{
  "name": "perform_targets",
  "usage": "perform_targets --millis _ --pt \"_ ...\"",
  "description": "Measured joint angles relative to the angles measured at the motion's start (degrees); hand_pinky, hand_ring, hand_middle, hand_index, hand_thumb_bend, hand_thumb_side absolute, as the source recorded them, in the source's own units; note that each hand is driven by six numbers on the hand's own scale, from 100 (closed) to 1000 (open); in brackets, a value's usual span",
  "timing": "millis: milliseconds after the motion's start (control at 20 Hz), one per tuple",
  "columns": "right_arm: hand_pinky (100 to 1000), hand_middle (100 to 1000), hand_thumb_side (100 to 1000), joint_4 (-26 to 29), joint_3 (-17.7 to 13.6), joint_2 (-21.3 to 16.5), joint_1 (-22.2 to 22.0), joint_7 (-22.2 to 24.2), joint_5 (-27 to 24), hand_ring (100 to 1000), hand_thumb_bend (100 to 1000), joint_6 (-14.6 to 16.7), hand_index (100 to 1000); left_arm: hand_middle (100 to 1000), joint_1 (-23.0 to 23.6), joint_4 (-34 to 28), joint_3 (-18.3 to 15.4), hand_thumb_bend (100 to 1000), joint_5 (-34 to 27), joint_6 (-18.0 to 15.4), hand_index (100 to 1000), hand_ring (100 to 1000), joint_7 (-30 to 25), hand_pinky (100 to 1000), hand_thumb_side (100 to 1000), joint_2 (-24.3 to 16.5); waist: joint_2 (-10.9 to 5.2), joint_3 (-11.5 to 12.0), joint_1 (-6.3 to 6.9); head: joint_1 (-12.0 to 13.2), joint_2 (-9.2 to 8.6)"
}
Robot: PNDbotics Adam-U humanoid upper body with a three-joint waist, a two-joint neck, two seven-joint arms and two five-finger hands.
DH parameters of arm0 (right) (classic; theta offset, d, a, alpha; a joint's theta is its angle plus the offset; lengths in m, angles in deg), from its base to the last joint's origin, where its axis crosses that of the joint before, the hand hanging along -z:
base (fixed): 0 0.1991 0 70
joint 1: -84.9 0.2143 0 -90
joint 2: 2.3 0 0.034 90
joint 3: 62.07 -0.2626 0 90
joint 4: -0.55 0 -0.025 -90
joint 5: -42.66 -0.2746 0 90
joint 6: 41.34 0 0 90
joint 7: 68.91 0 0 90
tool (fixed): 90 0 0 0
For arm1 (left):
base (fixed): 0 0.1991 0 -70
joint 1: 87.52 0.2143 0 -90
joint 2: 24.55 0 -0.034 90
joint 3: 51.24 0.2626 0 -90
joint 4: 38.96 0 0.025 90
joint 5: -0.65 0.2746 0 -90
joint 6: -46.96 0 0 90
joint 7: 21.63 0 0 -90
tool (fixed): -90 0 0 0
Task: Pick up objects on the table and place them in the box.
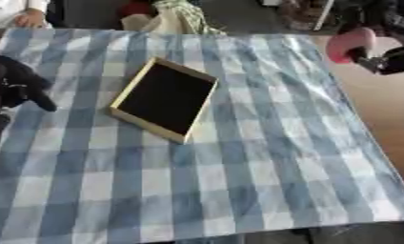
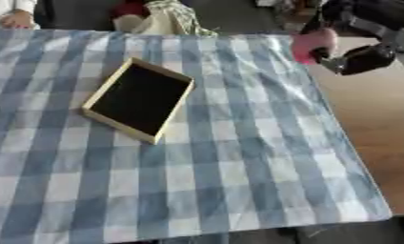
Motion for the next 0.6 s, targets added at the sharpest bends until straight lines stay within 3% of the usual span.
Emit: perform_targets --millis 400,600 --pt "787 517 100 -7.6 3.7 7.1 12.7 6.6 -1.4 627 100 2.1 721 705 -1.1 0.0 0.0 100 -1.0 -0.5 779 722 0.8 608 604 0.0 -0.03 1.4 0.08 -1.0 0.0" --pt "789 517 100 -11.0 4.5 12.2 17.8 8.5 0.5 623 100 2.8 722 709 -2.0 0.0 -0.1 100 -2.0 -1.2 784 728 2.9 612 612 0.2 -0.03 2.3 0.32 -1.8 0.0"
